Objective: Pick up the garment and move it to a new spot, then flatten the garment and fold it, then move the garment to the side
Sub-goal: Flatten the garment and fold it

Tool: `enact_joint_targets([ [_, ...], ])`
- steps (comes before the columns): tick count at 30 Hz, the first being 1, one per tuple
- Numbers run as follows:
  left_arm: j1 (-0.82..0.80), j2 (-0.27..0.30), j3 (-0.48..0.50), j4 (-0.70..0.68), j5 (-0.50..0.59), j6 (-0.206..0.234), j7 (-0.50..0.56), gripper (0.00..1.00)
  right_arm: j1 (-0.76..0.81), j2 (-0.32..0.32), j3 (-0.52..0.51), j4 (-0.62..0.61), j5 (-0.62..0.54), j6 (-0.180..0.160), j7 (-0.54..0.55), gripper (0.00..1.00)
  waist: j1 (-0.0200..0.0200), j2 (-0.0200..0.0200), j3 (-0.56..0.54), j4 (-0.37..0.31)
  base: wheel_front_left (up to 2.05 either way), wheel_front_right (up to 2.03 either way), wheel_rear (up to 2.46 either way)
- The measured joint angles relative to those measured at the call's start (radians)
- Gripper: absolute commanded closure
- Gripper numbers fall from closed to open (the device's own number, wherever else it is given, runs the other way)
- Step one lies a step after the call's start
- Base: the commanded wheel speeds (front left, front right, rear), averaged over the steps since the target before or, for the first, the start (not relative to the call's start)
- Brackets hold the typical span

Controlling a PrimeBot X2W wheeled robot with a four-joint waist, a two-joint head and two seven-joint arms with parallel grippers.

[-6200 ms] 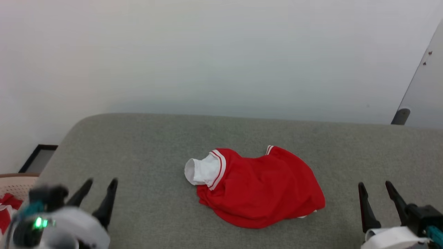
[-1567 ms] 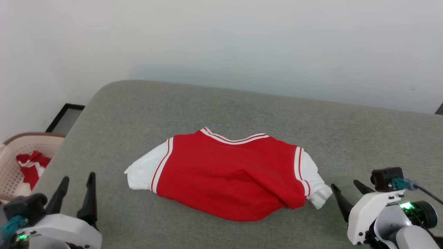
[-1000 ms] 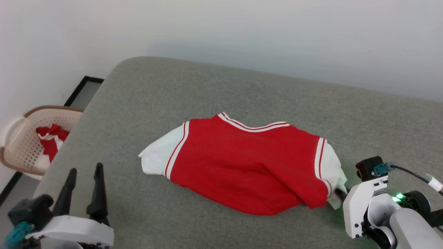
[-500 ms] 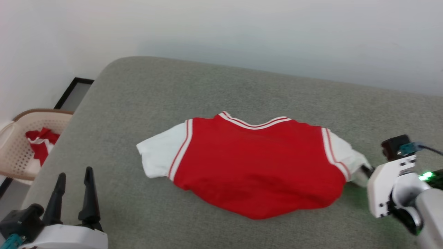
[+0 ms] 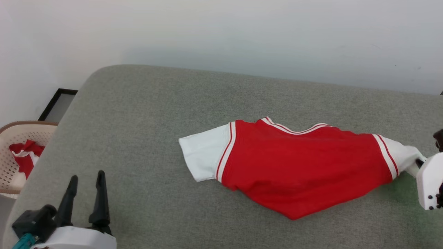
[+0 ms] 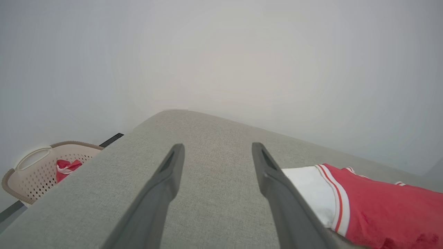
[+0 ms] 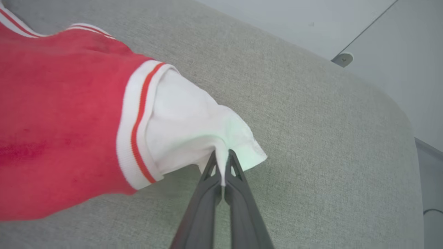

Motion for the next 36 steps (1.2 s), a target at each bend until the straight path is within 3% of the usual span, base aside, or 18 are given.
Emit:
enact_joint_targets([
  [8,-0.017,0.002,-0.017,0.021,-0.002,-0.014,0.014,0.0,0.002,0.016,0.022,0.116,0.027,0.0,-0.026,1.0,0.0,0.0,-0.003,-0.005,0.0,0.0,0.0],
  [9,-0.017,0.004,-0.02,0.025,-0.002,-0.016,0.016,0.0,0.002,0.023,0.026,0.131,0.033,0.0,-0.036,0.96,0.0,0.0,-0.005,-0.007,0.0,0.0,0.0],
  [12,-0.016,0.008,-0.022,0.034,-0.002,-0.016,0.02,0.0,0.001,0.034,0.049,0.17,0.035,0.0,-0.053,0.61,0.0,0.0,-0.015,-0.013,0.0,0.0,0.0],
  [13,-0.015,0.009,-0.022,0.036,-0.002,-0.015,0.021,0.0,0.0,0.038,0.055,0.178,0.04,0.0,-0.059,0.36,0.0,0.0,-0.018,-0.016,0.0,0.0,0.0],
  [14,-0.013,0.011,-0.022,0.038,-0.002,-0.015,0.024,0.0,-0.003,0.041,0.066,0.185,0.042,0.0,-0.062,0.0,0.0,0.0,-0.023,-0.02,0.0,0.0,0.0],
  [24,0.02,0.043,-0.016,0.016,-0.003,-0.006,0.039,0.0,-0.031,0.033,0.144,0.147,0.131,0.0,-0.092,0.0,0.0,0.0,-0.064,-0.085,0.0,0.0,0.0],
  [30,0.02,0.07,-0.015,-0.014,-0.004,-0.008,0.07,0.0,-0.031,0.019,0.139,0.056,0.147,0.0,-0.215,0.0,0.0,0.0,-0.08,-0.14,0.0,0.0,0.0],
  [36,0.008,0.102,-0.015,-0.043,-0.032,-0.025,0.137,0.0,0.027,0.049,0.091,-0.041,0.116,0.0,-0.354,0.0,0.0,0.0,-0.089,-0.195,0.0,0.0,0.0],
])
